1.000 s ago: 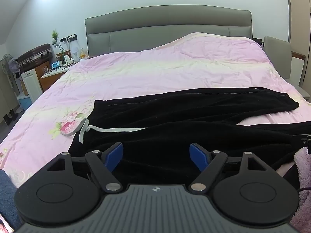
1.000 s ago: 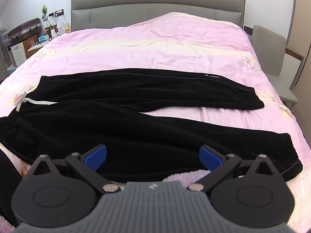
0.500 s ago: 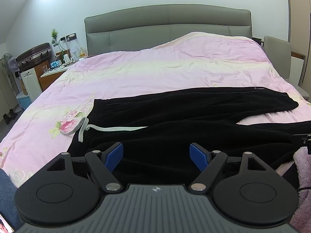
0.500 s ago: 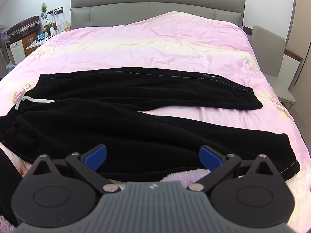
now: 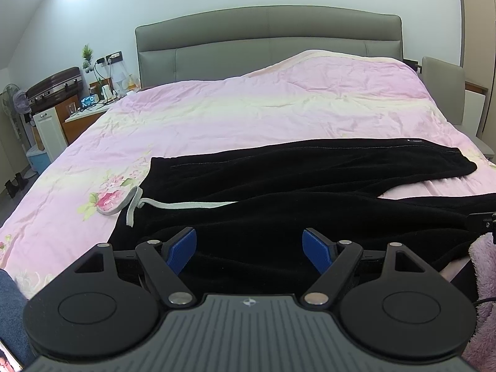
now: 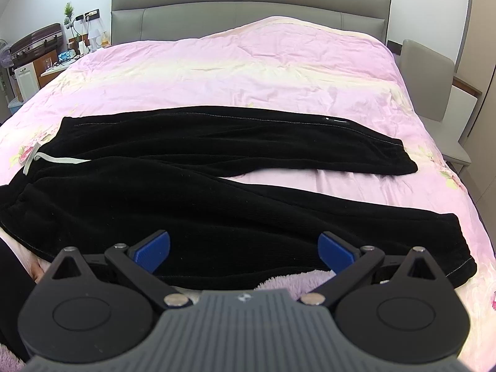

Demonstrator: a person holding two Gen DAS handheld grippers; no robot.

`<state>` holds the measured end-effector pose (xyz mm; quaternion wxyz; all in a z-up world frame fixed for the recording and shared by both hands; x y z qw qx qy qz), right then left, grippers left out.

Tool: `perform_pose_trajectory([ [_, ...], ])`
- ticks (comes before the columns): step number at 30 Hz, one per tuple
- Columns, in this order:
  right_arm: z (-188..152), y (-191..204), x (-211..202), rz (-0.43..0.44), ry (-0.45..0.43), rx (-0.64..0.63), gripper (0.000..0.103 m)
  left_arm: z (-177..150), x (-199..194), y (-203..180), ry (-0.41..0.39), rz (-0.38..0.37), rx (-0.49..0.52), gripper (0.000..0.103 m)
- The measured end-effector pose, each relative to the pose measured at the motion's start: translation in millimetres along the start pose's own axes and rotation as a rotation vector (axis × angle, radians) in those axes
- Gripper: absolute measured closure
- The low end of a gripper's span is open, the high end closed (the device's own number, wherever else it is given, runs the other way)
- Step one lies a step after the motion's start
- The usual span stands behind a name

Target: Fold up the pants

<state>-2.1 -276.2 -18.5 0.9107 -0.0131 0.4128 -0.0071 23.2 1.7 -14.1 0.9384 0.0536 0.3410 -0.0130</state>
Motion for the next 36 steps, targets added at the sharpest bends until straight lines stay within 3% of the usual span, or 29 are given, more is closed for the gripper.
perform_pose_trajectory([
  [36,-0.5,-7.1,-7.2,-0.017,0.018,0.039,0.005,0.6,1.5,-4.6,0.005,-0.004,0.013,0.012],
])
Point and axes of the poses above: each gripper's, at about its wrist camera, not at the fingertips, and x roughly the way its jaws point, y to its left, z to its top, the point moved 3 cm from there along x, roughly the way its jaws point, and after that the axes turned 3 degrees about y, right-handed, at the moved point
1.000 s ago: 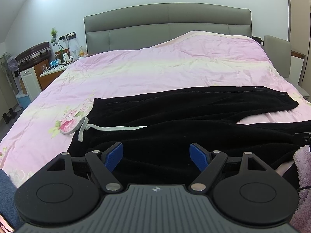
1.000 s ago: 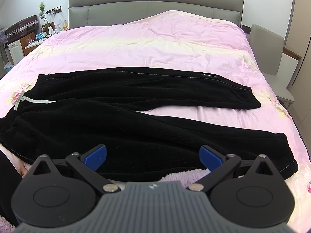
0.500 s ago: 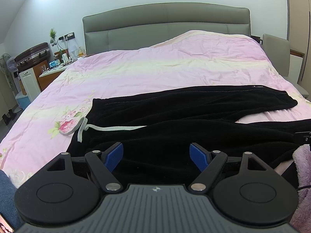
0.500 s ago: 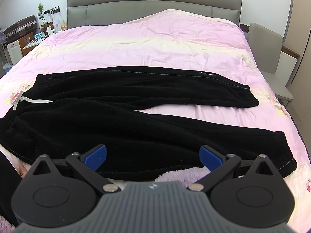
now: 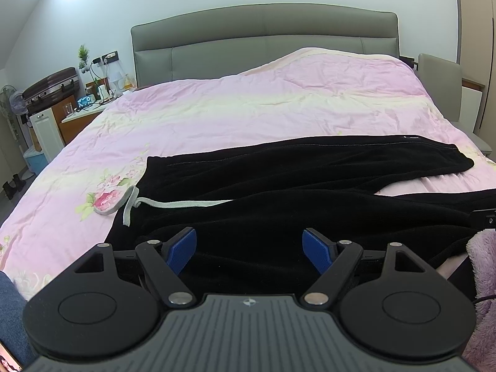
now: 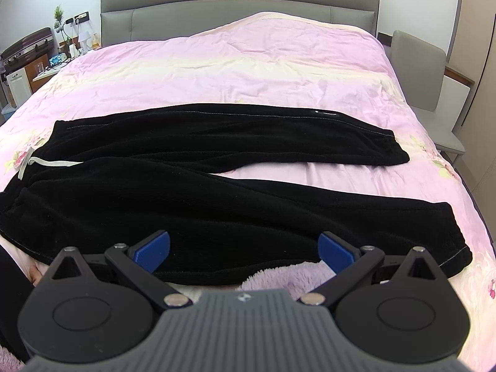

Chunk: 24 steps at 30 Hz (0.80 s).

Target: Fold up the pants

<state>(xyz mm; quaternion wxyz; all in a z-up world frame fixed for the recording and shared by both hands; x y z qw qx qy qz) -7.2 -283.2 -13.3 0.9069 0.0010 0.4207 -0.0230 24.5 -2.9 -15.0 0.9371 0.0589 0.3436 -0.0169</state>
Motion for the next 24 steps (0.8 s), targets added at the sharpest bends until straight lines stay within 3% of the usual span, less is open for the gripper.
perform_pose_trajectory([
  [24,0.7,-10.6,-2.9,-0.015,-0.01,-0.002,0.005,-0.1,2.4,9.6,0.033,0.014,0.046,0.012],
])
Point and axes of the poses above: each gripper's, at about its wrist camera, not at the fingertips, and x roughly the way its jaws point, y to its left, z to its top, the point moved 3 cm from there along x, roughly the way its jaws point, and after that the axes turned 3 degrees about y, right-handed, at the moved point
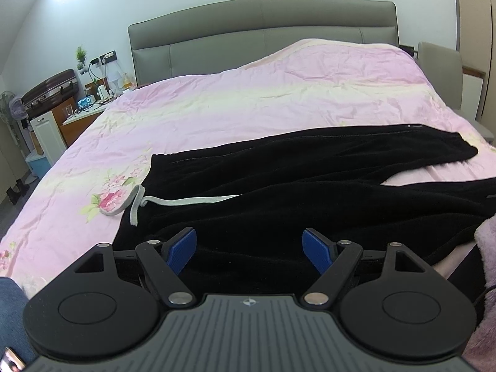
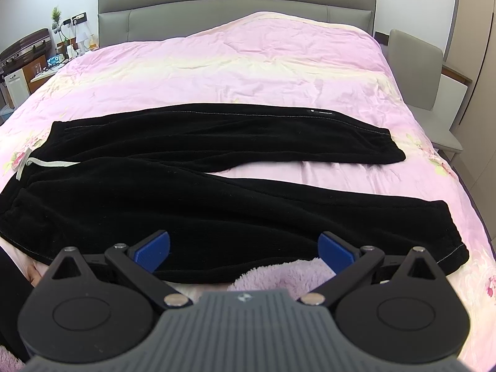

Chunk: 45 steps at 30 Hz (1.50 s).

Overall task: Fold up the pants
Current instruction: 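Grasp the waistband with the left tool while the right tool grasps a leg cuff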

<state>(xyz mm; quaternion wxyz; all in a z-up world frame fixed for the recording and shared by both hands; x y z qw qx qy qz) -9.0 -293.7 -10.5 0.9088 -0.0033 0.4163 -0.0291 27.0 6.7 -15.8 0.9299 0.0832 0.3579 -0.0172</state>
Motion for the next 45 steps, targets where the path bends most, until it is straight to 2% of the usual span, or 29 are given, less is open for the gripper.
perform_pose_trajectory([
  [7,10.5,-49.8,0.7,-0.047,-0.019,0.013,0.005,11.4,15.5,68.2,0.106,-0.013,0.0,0.016],
  [10,17.6,-83.4,10.5,-0.085,0.017,0.03,0.005,14.3,30.0,104.5,0.167,-0.012,0.011,0.017],
  [15,28.3,-152.8,41.4,-0.168,0.121,0.094,0.005,12.0,69.6,159.0,0.328,-0.055,-0.019,0.018],
  [18,28.8,-196.7,59.5,-0.22,0.177,0.191,0.005,4.7,98.7,190.2,0.406,-0.068,-0.093,0.018],
  [21,24.9,-230.5,76.8,-0.243,0.204,0.258,0.005,-2.9,127.5,215.3,0.445,-0.066,-0.177,0.018],
  [23,19.6,-248.5,87.1,-0.238,0.227,0.312,0.005,-10.0,144.8,226.5,0.475,-0.079,-0.224,0.018],
  [27,2.7,-282.1,106.6,-0.269,0.292,0.43,0.005,-35.3,170.6,236.1,0.549,-0.039,-0.302,0.022],
  [30,-14.5,-308.0,114.0,-0.296,0.333,0.541,0.005,-55.4,168.1,243.8,0.523,-0.04,-0.431,0.021],
  [35,-42.6,-331.8,127.7,-0.343,0.419,0.679,0.005,-83.7,156.8,249.7,0.503,-0.018,-0.707,0.007],
  [38,-48.7,-333.8,137.1,-0.324,0.402,0.753,0.005,-88.9,152.5,252.5,0.496,-0.02,-0.769,0.004],
  [41,-44.1,-325.7,148.3,-0.295,0.384,0.791,0.005,-95.7,155.7,259.5,0.523,-0.051,-0.841,0.001],
  [43,-38.1,-312.6,154.0,-0.246,0.378,0.787,0.01,-98.8,159.6,263.7,0.543,-0.069,-0.891,0.001],
  [44,-34.5,-304.0,156.2,-0.245,0.385,0.765,0.018,-98.8,159.5,264.0,0.549,-0.066,-0.904,0.003],
  [45,-30.4,-295.3,156.9,-0.256,0.384,0.733,0.031,-97.2,160.3,263.0,0.554,-0.062,-0.915,0.004],
])
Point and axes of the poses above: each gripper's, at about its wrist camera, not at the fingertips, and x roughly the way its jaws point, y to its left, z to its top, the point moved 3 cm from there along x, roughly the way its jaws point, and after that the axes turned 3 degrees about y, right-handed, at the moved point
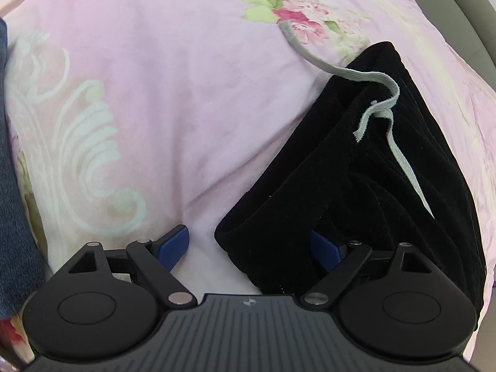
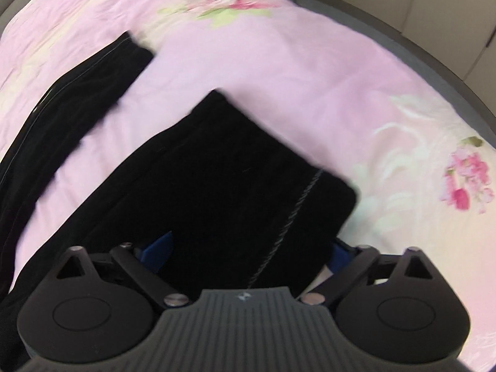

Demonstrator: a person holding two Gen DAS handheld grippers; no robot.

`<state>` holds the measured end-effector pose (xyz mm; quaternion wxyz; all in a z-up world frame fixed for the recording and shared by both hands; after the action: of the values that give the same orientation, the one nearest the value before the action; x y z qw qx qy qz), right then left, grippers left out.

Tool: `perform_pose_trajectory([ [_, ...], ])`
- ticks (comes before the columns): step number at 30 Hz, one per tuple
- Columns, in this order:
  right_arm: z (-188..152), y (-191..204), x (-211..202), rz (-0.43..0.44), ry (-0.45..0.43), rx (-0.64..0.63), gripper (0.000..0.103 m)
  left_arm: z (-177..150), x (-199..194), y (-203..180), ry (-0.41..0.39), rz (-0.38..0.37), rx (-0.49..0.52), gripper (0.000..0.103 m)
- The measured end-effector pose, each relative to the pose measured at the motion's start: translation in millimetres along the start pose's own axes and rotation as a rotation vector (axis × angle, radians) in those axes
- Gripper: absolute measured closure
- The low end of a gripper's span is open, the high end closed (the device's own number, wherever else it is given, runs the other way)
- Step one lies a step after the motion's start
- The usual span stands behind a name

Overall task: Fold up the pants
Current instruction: 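Grasp the waistband with the left tool while the right tool grasps a leg cuff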

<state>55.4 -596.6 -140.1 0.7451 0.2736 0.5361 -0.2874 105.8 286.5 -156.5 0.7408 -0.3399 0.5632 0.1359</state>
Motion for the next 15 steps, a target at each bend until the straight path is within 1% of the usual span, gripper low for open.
perform_pose_trajectory([
  [1,-2.3,7.9,-2.3,0.001,-0.012,-0.024,0.039,-0.4,-0.6,-1.8,-0.001,-0.004,-0.015,0.014],
  [2,-3.2,13.0,-4.4,-0.009,-0.021,-0.036,0.047,-0.9,-1.2,-4.0,-0.001,-0.016,-0.031,0.031],
  [3,-3.6,18.2,-8.2,-0.032,-0.032,-0.05,0.057,-1.6,-2.5,-5.2,0.0,-0.032,-0.055,0.035],
  [4,-2.3,21.7,-11.4,-0.048,-0.042,-0.062,0.064,-1.9,-3.7,-6.8,-0.006,-0.023,-0.077,0.037],
  [5,-0.1,23.8,-16.1,-0.066,-0.059,-0.069,0.081,-2.1,-4.9,-10.3,-0.017,-0.008,-0.074,0.04],
  [6,5.6,24.7,-20.2,-0.075,-0.074,-0.071,0.092,-2.5,-6.6,-13.4,-0.034,0.006,-0.069,0.042],
  [9,23.5,26.1,-39.0,-0.064,-0.136,-0.056,0.098,-3.9,-13.3,-23.2,-0.083,0.038,-0.054,0.05],
  [10,31.9,29.6,-44.3,-0.06,-0.157,-0.065,0.098,-3.9,-15.5,-27.4,-0.099,0.052,-0.042,0.054],
  [11,39.5,35.7,-50.0,-0.06,-0.178,-0.082,0.099,-3.4,-18.0,-31.7,-0.118,0.065,-0.034,0.063],
  [12,46.9,42.5,-57.3,-0.052,-0.202,-0.1,0.1,-1.6,-20.3,-36.5,-0.137,0.077,-0.022,0.067],
  [15,69.9,70.4,-70.2,-0.037,-0.247,-0.153,0.1,7.3,-25.1,-53.6,-0.159,0.089,0.03,0.071],
])
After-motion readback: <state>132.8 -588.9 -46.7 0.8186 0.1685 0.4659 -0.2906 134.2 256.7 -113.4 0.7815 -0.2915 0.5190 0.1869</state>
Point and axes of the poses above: each gripper's, at about its wrist camera, not at the fingertips, and x roughly the way its jaws point, y to its left, z to its top, the point moved 3 cm from there along x, roughly the way its jaws point, and after that the axes turned 3 degrees about y, right-handed, at the moved point
